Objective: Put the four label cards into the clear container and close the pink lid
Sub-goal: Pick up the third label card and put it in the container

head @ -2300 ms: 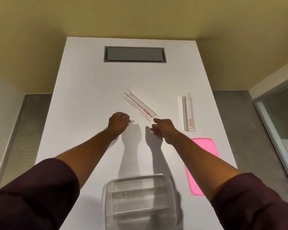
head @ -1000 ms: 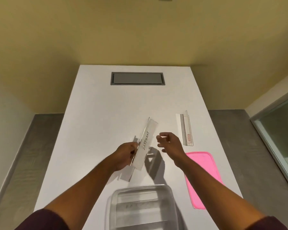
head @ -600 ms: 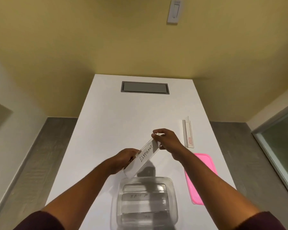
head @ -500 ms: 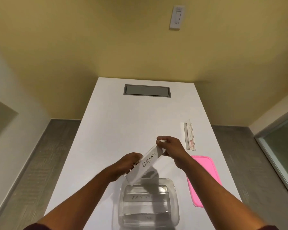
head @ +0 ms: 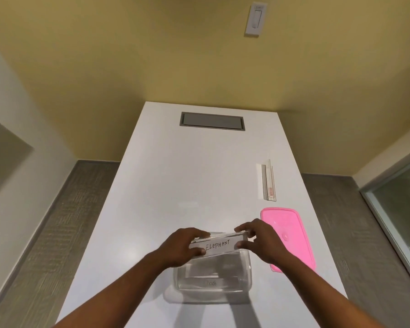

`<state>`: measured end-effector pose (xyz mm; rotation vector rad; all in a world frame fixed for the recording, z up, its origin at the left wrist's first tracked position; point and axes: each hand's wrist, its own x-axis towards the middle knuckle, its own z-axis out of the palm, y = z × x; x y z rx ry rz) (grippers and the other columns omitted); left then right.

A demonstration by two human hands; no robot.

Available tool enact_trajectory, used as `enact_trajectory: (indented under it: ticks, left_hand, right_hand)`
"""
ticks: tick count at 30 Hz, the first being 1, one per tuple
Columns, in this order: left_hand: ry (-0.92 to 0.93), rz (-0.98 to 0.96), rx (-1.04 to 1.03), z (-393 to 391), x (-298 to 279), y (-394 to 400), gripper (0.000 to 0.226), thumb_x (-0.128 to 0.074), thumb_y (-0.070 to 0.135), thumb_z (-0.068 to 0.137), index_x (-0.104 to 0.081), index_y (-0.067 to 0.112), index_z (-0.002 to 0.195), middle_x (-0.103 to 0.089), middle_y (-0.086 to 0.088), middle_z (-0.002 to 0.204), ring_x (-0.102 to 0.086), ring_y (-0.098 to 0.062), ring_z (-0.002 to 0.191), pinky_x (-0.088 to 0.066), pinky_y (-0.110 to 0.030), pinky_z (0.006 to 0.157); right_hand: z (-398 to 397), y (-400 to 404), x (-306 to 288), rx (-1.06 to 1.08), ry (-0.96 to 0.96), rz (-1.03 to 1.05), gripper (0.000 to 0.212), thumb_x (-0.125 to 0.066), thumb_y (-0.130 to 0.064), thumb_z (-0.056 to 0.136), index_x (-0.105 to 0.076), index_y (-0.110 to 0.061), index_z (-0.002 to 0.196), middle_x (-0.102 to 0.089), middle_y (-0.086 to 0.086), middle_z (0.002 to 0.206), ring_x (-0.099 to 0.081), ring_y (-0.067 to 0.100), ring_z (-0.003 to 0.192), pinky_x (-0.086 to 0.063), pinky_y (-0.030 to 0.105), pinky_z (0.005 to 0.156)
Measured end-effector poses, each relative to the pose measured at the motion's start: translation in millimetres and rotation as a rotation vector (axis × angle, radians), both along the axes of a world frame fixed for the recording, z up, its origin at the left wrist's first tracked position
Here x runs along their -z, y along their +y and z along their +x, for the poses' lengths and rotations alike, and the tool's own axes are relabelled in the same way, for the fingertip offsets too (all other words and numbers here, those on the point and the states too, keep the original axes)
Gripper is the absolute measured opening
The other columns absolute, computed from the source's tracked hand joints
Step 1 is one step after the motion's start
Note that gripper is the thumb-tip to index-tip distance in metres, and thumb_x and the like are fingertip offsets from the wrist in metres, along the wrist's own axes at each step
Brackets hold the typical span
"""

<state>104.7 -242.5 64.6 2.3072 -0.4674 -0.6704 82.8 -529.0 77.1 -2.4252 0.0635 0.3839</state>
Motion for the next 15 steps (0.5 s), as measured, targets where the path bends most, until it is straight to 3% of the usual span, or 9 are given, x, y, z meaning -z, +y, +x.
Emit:
enact_trajectory:
  ticks: [3,7,15]
  left_hand:
    - [-0.034,0.011,0.035,-5,3,-1,0.05,-0.072,0.039,0.086,-0.058,0.035,0.133,-0.062,0.015,0.134,-0.057,-0.006,0.121,-0.044,-0.028,0.103]
    - [-0.027,-0.003,0.036,-12,6,0,0.048,-0.073,0.039,0.083,-0.06,0.042,0.129,-0.062,0.021,0.131,-0.056,-0.003,0.119,-0.044,-0.027,0.102]
    - [-0.042,0.092,0.011,-23,20,10,0.049,-0.071,0.043,0.084,-0.058,0.041,0.131,-0.062,0.019,0.132,-0.057,-0.007,0.121,-0.046,-0.029,0.101]
  right_hand:
    - [-10,4,-3,-0.165,-0.092,-0.18,0.046,-0.086,-0.05,0.071,-0.072,-0.041,0.113,-0.055,-0.01,0.113,-0.051,0.01,0.106,-0.047,0.027,0.085]
    - [-21,15,-4,-0.366,-0.068,-0.248,0.052,-0.079,-0.042,0.082,-0.065,-0.035,0.131,-0.06,-0.013,0.137,-0.053,0.011,0.128,-0.046,0.029,0.1]
    - [-29,32,11,-0.317,-0.059,-0.317,0.047,-0.072,-0.034,0.088,-0.064,-0.036,0.135,-0.068,-0.009,0.135,-0.061,0.018,0.126,-0.047,0.03,0.101]
